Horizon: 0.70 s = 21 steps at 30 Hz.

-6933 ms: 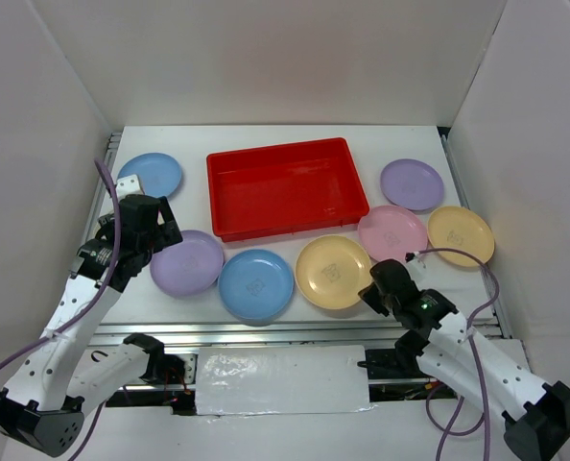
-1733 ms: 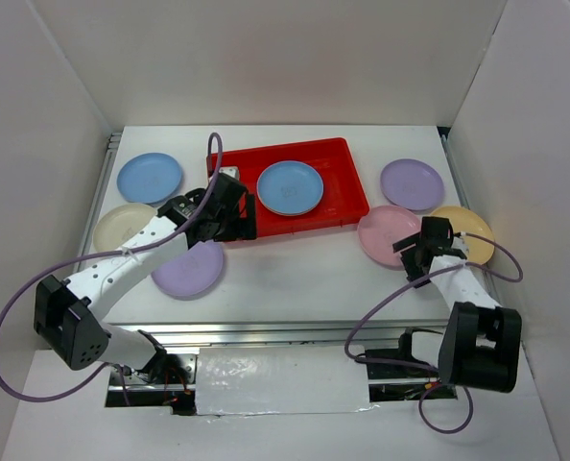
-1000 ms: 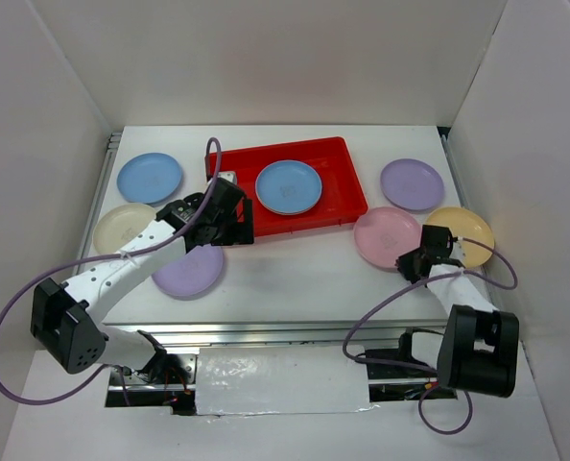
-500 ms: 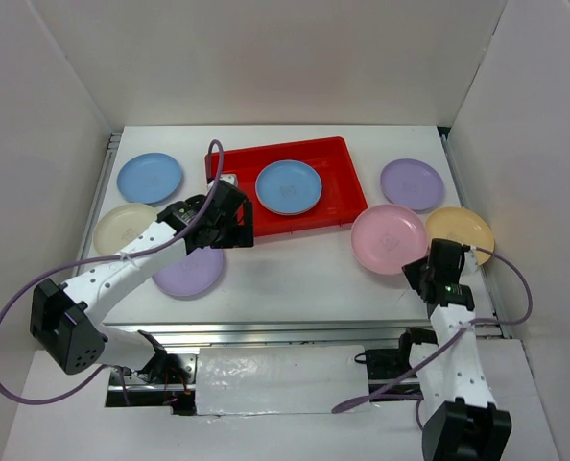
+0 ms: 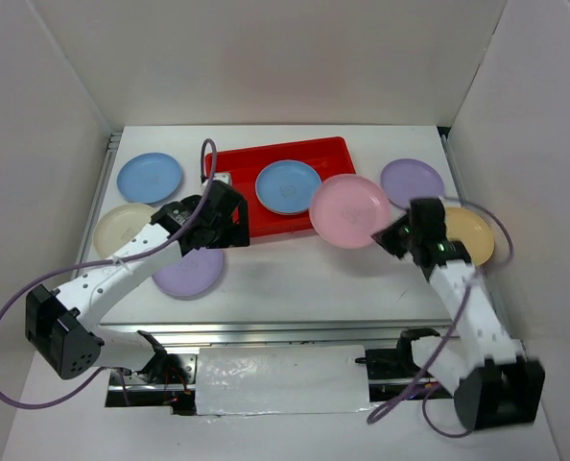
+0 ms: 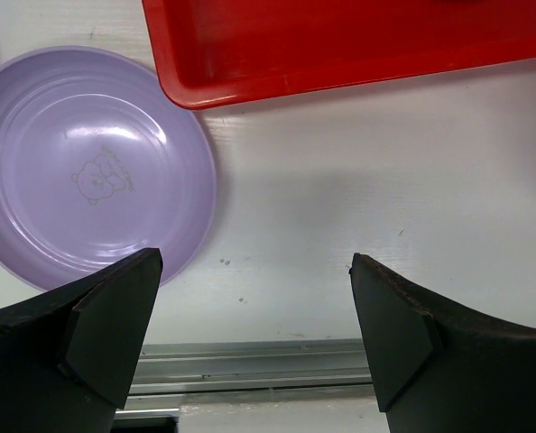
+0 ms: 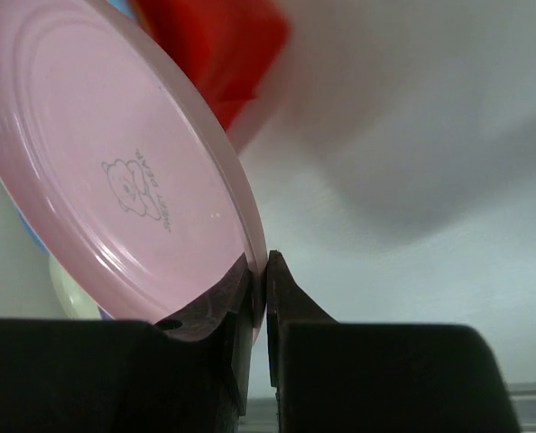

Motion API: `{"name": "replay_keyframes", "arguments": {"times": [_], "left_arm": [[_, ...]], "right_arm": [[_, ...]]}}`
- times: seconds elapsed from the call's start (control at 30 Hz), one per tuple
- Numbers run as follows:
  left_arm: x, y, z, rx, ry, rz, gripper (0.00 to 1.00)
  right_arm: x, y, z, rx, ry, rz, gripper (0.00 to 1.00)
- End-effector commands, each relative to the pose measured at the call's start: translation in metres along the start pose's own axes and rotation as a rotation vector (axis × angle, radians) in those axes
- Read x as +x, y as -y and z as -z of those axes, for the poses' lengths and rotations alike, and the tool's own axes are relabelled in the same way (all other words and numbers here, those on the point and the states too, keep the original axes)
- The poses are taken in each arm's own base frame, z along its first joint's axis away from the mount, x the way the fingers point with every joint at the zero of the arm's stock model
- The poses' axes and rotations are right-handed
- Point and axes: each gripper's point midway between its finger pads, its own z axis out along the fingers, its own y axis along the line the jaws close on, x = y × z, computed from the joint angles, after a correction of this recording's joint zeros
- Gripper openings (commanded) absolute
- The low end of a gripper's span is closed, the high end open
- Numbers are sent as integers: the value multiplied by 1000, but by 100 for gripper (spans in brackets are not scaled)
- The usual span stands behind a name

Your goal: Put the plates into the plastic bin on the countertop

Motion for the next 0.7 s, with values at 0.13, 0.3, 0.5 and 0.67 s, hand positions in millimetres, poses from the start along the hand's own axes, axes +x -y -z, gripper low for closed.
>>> {"name": "replay_keyframes", "arguments": {"times": [0.13,0.3,0.5,0.67], "left_arm": [[-23,-18,27,-6,86,50,99],[-19,-32,26,-29,75,44,99],[-14,-41,28,-17,69,43,99],[-6,-42,24,-7,56,32,99]], "right_arm": [[11,-164,-67,-89,-173,294,0],[31,-168,-132,37,-266,351,0],[19,-174,-158,68,-236,345,1],[16,-186,-156,2,-261,330,71]]}}
